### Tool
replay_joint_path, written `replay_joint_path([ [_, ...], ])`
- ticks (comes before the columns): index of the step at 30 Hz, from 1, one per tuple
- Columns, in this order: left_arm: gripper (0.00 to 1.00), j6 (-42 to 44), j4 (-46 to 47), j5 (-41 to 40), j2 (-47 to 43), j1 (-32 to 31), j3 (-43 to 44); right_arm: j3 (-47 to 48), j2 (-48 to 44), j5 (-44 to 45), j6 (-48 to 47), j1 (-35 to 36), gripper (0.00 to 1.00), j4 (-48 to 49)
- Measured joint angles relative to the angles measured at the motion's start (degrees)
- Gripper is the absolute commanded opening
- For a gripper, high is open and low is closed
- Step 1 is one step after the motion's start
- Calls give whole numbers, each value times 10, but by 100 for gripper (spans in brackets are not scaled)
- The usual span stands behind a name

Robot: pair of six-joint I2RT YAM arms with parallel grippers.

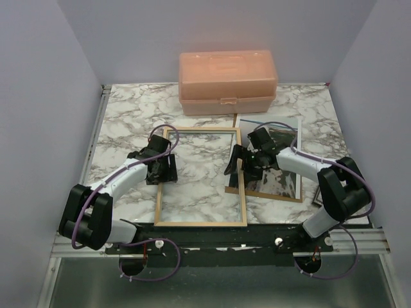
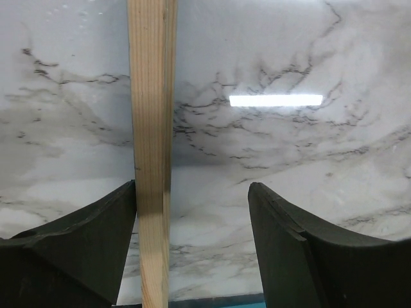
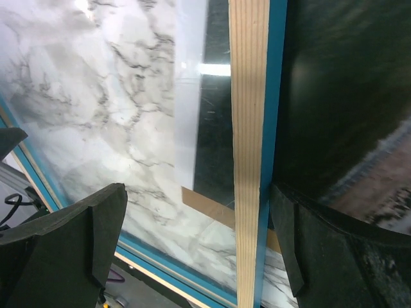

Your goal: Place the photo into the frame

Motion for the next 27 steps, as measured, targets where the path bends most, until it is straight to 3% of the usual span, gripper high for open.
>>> replay_joint_path([
  [18,75,19,-84,-117,-10,70,7,107,106,11,32,100,99,37],
  [27,89,25,-81,-127,17,85,20,113,112,24,37,114,100,45],
])
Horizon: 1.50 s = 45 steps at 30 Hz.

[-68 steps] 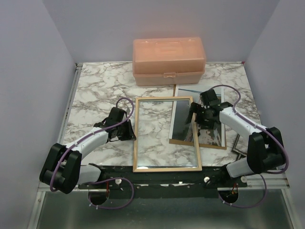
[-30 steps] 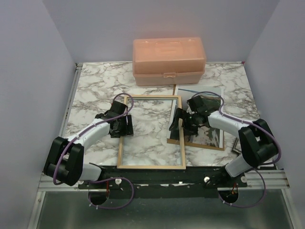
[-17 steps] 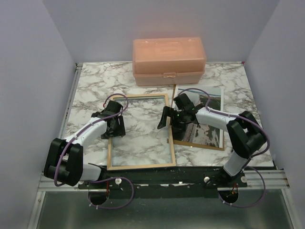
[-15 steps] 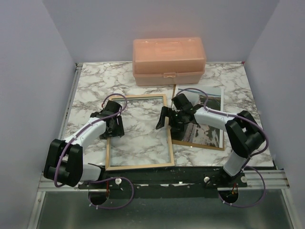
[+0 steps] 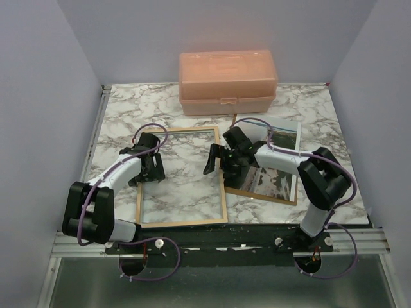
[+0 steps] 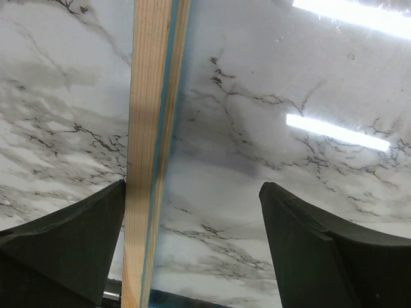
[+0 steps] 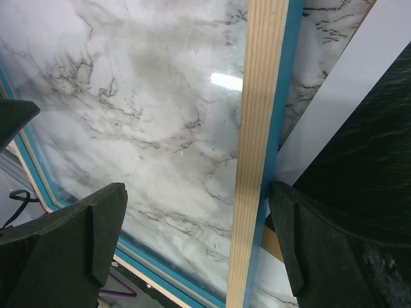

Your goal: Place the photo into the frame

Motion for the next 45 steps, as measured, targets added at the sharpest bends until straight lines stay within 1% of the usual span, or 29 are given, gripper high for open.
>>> replay_joint_path([
  [2,92,0,1,-1,4,0,3,0,0,4,0,3,100,0],
  [8,95,-3,2,-3,-2,0,16,0,-9,34,1,14,100,-12],
  [18,98,-21,-15,-3,-144,-8,60,0,-57,95,-3,24,100,-82],
  [22,99,-24,-11,28,-177,-20,63,-5,-86,98,-8,8,100,-89],
  [27,99,-36,16,83,-181,-49,63,-47,-139,92,-20,-56,100,-91],
  [30,99,-47,41,110,-166,-84,63,-78,-167,81,-28,-105,100,-91],
  [38,99,-96,100,152,-53,-220,99,-141,-219,39,-49,-237,100,-105],
  [45,99,-133,131,165,33,-311,146,-170,-276,17,-56,-341,100,-129],
])
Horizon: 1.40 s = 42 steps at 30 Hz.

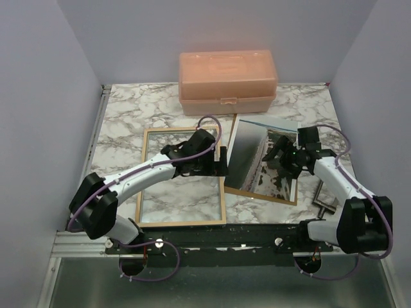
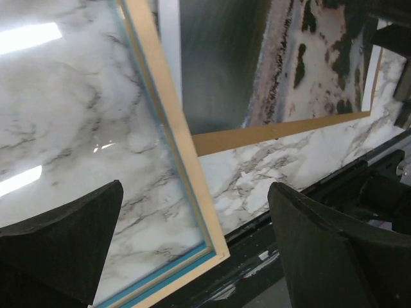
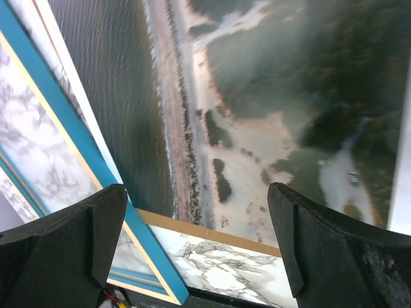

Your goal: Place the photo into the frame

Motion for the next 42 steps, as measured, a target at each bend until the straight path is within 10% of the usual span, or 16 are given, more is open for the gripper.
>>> replay_joint_path([
  [12,99,-31,4,15,145,-120,147,-75,-68,-3,-4,-202,98,-36],
  [42,90,-35,-65,34,337,-111,271,-133,-50,-58,-20,-220,95,54],
])
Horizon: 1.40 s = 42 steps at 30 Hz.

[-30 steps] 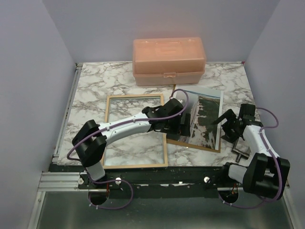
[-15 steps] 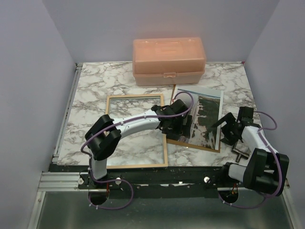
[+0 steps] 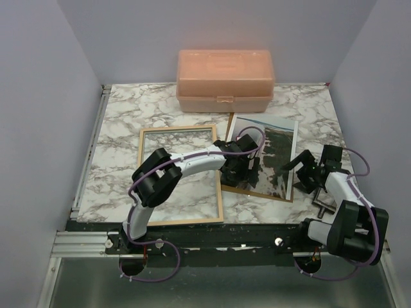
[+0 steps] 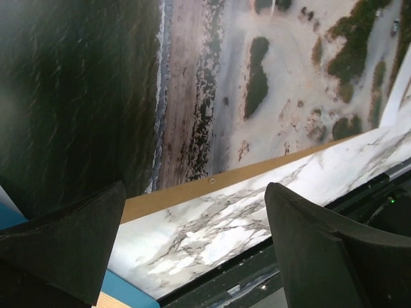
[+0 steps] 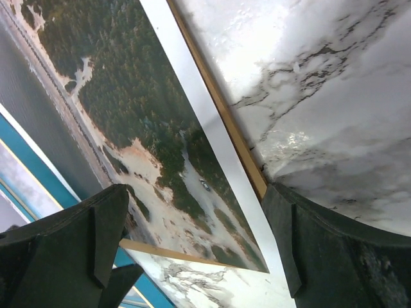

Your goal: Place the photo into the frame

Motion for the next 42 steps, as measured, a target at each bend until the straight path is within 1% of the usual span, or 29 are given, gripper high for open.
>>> replay_joint_path([
  [7,87,2,-7,11,23,6,20,-5,-11,-13,-11,0,94,4],
  [17,79,7,-7,26,27,6,24,7,-66,-15,-14,4,94,-9],
  [21,78,7,-5,31,28,6,24,13,-81,-16,-14,4,94,-10],
  [25,78,7,-4,35,28,6,24,11,-71,-19,-13,4,94,-9],
  [32,78,7,-3,36,29,6,24,-18,-26,-22,-6,4,94,10],
  [42,78,7,-2,37,30,6,24,-17,-20,-17,12,3,94,15],
])
